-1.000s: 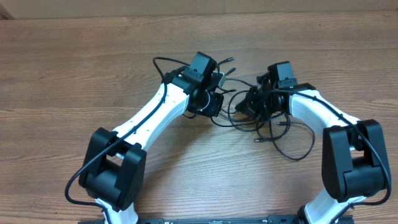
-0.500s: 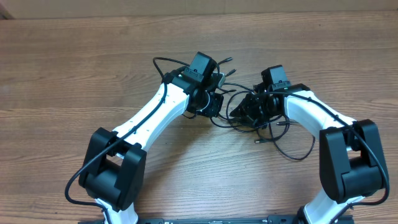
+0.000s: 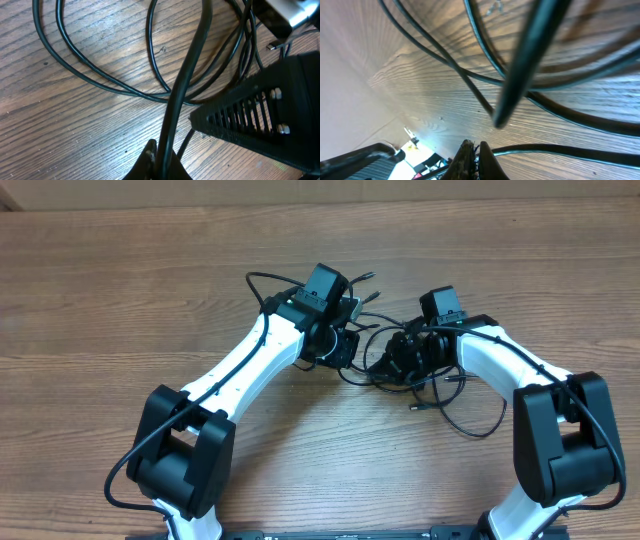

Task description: Untangle cables

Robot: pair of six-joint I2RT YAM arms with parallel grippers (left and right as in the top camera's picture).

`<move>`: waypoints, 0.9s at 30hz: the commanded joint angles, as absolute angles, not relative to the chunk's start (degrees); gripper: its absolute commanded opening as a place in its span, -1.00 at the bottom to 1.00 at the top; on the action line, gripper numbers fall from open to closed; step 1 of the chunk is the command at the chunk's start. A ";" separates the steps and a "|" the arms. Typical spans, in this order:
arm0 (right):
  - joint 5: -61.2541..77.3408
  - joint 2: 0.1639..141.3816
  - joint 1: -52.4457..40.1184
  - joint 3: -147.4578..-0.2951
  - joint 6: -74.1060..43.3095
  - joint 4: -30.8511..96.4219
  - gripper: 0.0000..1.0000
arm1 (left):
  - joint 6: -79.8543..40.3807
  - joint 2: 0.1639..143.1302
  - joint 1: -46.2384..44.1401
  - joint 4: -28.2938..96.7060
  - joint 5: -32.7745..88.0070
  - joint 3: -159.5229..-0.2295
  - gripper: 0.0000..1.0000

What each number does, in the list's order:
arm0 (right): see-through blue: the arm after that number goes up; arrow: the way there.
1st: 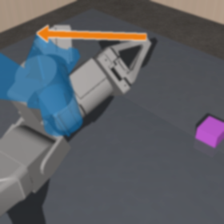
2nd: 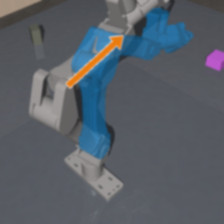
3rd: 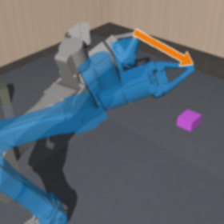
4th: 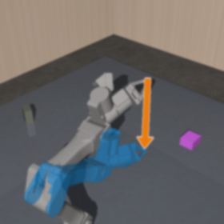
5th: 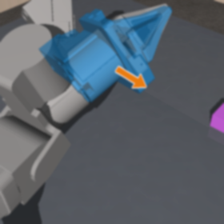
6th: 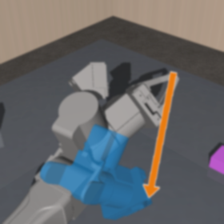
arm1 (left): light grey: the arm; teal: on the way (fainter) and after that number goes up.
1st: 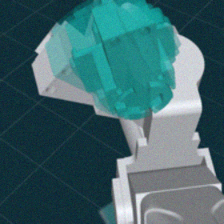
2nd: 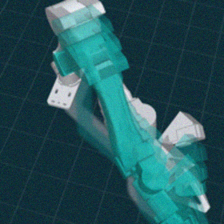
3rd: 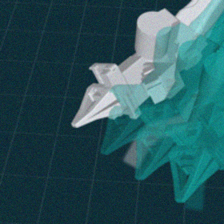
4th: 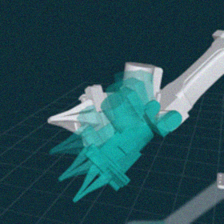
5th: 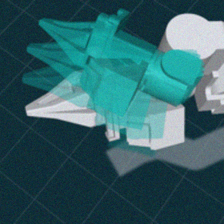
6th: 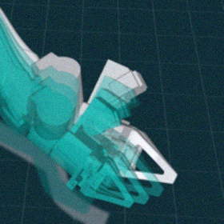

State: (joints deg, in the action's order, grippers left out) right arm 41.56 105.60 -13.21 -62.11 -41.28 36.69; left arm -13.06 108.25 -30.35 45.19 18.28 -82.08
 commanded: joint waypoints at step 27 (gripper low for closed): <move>13.47 106.91 -22.59 -54.92 -51.00 22.65 -0.92 | -11.53 109.08 -30.33 45.21 18.87 -82.50 -0.91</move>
State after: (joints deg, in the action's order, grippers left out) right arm 18.35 106.02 -22.55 -57.49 -50.81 23.22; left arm -13.06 108.25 -30.35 45.21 18.28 -82.08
